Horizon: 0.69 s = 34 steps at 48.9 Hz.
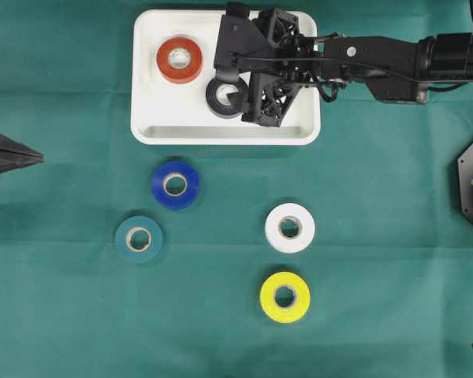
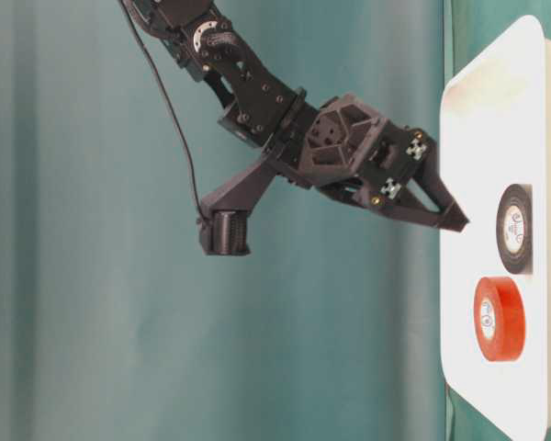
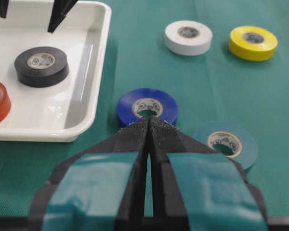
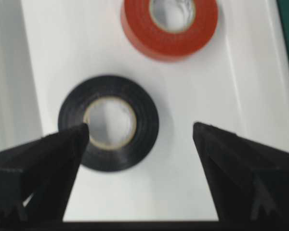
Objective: Put the tape into the white case with the right arm.
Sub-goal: 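Release the black tape in the tray and retract the right arm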
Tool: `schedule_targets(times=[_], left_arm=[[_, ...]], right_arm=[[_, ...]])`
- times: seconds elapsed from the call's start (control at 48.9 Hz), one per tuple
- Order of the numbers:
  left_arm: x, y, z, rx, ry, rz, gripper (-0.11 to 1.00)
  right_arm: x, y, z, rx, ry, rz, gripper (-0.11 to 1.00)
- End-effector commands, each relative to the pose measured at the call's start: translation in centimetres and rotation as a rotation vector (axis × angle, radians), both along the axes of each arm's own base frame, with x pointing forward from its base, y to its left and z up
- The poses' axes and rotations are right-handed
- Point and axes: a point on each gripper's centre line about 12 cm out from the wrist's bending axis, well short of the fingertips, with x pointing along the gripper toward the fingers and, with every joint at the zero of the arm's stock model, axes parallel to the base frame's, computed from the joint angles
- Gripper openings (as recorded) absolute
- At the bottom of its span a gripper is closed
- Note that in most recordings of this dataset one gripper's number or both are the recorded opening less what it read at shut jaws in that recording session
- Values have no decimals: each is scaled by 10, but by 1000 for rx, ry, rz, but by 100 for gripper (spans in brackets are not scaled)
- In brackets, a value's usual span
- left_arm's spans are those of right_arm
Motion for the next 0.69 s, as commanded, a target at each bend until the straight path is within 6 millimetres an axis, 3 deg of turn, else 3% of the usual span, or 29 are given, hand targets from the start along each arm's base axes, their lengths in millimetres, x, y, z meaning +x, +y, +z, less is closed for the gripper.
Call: schedule_targets(times=[0.0, 0.368, 0.674], left_arm=[[1, 0, 5, -3, -11, 2, 0], [1, 0, 5, -3, -11, 2, 0], [1, 0, 6, -3, -15, 2, 0]], right_arm=[[-7, 3, 18, -13, -35, 3, 59], [-74, 20, 21, -6, -24, -1, 59], [-136, 41, 25, -18, -130, 24, 59]])
